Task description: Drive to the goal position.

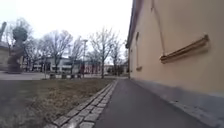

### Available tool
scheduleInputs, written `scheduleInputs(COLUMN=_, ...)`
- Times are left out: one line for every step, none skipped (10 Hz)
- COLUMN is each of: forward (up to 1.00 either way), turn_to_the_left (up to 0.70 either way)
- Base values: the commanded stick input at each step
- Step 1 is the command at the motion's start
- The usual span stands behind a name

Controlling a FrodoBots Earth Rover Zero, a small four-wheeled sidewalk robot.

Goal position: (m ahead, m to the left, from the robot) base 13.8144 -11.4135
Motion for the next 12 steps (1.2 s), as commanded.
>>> scheduleInputs(forward=1.00, turn_to_the_left=0.00)
scheduleInputs(forward=1.00, turn_to_the_left=0.00)
scheduleInputs(forward=1.00, turn_to_the_left=0.00)
scheduleInputs(forward=1.00, turn_to_the_left=0.00)
scheduleInputs(forward=1.00, turn_to_the_left=-0.04)
scheduleInputs(forward=1.00, turn_to_the_left=-0.25)
scheduleInputs(forward=1.00, turn_to_the_left=-0.40)
scheduleInputs(forward=1.00, turn_to_the_left=-0.40)
scheduleInputs(forward=1.00, turn_to_the_left=-0.40)
scheduleInputs(forward=1.00, turn_to_the_left=-0.40)
scheduleInputs(forward=1.00, turn_to_the_left=-0.40)
scheduleInputs(forward=1.00, turn_to_the_left=-0.40)
